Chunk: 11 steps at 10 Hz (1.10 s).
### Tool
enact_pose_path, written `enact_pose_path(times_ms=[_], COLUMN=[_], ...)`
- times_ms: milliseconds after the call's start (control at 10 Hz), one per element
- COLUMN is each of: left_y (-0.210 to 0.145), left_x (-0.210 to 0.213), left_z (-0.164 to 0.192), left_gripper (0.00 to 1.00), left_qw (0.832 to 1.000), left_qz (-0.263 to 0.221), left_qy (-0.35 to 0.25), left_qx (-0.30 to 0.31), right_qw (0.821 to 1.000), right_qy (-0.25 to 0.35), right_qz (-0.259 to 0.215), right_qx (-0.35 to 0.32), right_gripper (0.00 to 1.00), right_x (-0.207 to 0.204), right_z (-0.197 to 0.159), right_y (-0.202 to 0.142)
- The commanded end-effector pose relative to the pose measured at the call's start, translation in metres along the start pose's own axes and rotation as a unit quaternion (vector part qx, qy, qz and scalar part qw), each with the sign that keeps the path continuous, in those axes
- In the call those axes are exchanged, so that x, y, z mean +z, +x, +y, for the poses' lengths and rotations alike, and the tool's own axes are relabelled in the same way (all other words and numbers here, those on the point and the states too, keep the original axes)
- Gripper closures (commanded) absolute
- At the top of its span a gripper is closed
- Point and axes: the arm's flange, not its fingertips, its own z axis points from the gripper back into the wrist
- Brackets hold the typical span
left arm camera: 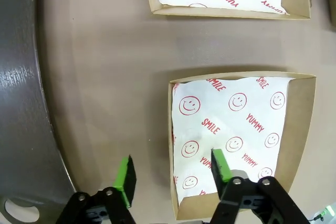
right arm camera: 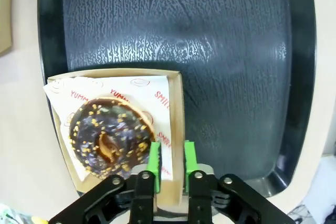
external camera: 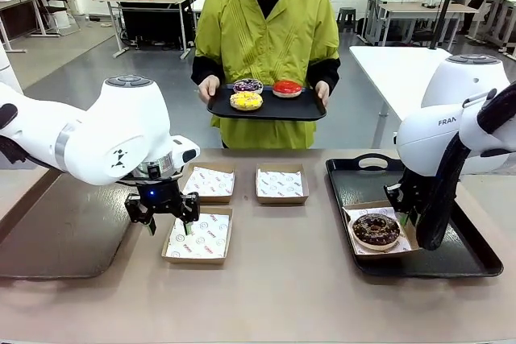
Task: Individually package the donuts and arrange them on the tray.
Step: Place the picked Paper togo box on the Handle tray while simultaneously picking up another Paper togo box from the table with the other hand.
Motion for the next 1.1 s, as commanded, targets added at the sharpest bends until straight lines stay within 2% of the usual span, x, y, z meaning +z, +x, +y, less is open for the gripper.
enact_pose_path(times_ms=[0, 100, 1000], left_y=[0.005, 0.007, 0.010], left_x=[-0.001, -0.003, -0.002], left_z=[-0.007, -0.007, -0.007], left_gripper=[0.65, 1.00, 1.00], left_qw=[1.000, 1.000, 1.000], left_qz=[-0.002, -0.003, 0.011], left_qy=[0.003, 0.002, 0.003], left_qx=[0.008, 0.005, 0.006], right_qw=[1.000, 1.000, 0.999], right_qy=[0.013, 0.014, 0.042], right_qz=[0.005, 0.005, -0.003], right_qx=[0.005, 0.005, -0.006], right_gripper=[0.36, 0.00, 0.00], right_x=[0.001, 0.002, 0.015], right_z=[-0.003, -0.004, -0.012], right_y=[-0.007, -0.007, -0.013])
